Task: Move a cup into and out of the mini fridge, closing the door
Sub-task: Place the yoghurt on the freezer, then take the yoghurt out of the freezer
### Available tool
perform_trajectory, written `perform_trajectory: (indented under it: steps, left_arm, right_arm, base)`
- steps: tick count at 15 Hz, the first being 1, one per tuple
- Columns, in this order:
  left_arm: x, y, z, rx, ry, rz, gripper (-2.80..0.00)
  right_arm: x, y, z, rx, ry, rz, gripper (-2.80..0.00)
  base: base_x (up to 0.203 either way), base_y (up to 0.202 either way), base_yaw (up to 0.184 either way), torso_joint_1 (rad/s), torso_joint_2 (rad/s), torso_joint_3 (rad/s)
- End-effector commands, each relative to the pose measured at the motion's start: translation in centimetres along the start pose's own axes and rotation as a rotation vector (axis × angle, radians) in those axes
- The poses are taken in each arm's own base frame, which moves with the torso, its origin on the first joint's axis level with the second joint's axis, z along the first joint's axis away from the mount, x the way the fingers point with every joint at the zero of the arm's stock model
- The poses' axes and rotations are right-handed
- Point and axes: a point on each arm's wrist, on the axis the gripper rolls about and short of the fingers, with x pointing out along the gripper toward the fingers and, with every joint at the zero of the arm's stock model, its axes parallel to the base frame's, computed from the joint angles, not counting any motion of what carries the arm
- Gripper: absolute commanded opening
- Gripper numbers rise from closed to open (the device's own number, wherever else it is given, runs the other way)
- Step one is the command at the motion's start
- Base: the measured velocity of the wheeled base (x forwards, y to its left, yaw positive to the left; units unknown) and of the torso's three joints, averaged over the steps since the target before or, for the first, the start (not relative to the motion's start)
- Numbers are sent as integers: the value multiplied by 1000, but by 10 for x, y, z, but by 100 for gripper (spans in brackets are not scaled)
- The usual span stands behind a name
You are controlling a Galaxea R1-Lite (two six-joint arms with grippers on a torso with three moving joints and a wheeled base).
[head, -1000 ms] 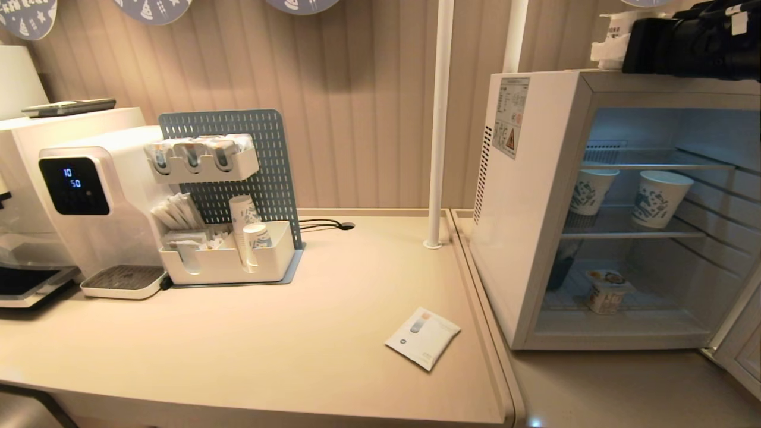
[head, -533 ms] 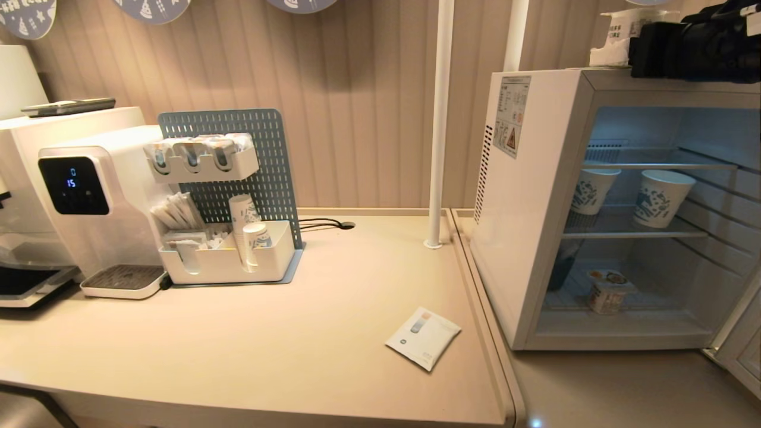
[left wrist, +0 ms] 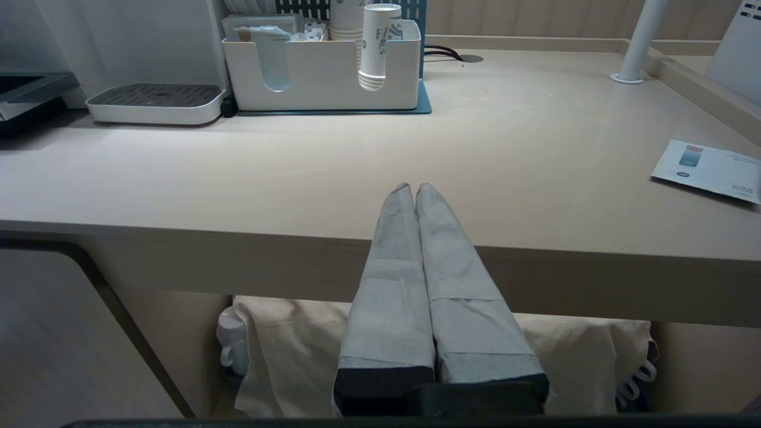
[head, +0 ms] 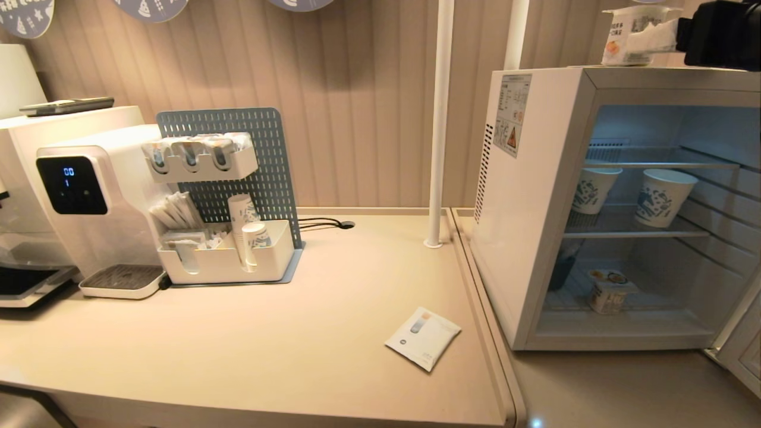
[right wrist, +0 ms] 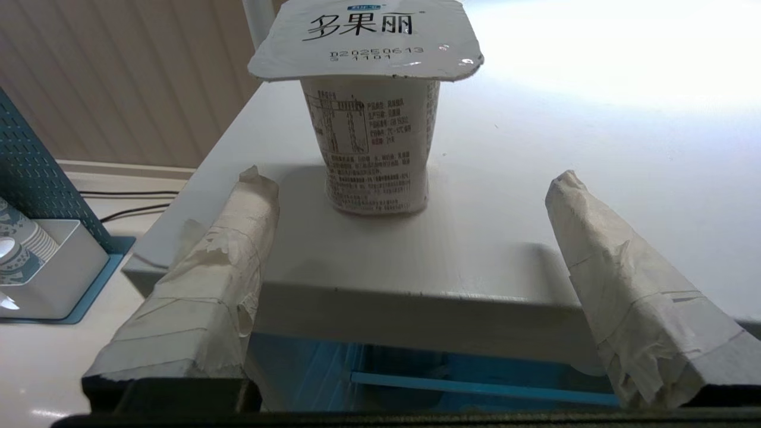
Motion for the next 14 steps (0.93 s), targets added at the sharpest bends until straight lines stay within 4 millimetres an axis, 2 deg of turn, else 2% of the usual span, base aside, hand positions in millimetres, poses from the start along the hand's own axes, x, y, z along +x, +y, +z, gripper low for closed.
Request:
perform_trajectory:
  steps: [1, 6, 7, 11, 12, 14]
  left_arm:
    - [0, 0, 0, -1, 2, 0, -280]
    - [0, 0, -1, -1, 3, 1, -280]
    - [0, 0, 0, -2, 1, 1, -280]
    - [0, 0, 0, 0, 1, 1, -280]
    - [0, 0, 0, 0, 1, 0, -280]
    - [0, 0, -1, 0, 2, 1, -280]
  right_arm:
    - [-33, -1, 6, -3, -44, 6, 0]
    - [-88, -4, 1, -21, -84, 14, 0]
    - [-102, -4, -2, -24, -94, 15, -280]
    - [-161, -7, -20, -23, -139, -1, -280]
    - [-175, -9, -24, -10, -153, -42, -280]
    - [-191, -12, -34, 64, -163, -178, -280]
  base:
    - [0, 0, 0, 0, 0, 0]
    - [0, 0, 0, 0, 0, 0]
    - [0, 0, 0, 0, 0, 0]
    - [0, 0, 0, 0, 0, 0]
    - [0, 0, 0, 0, 0, 0]
    - [0, 0, 0, 0, 0, 0]
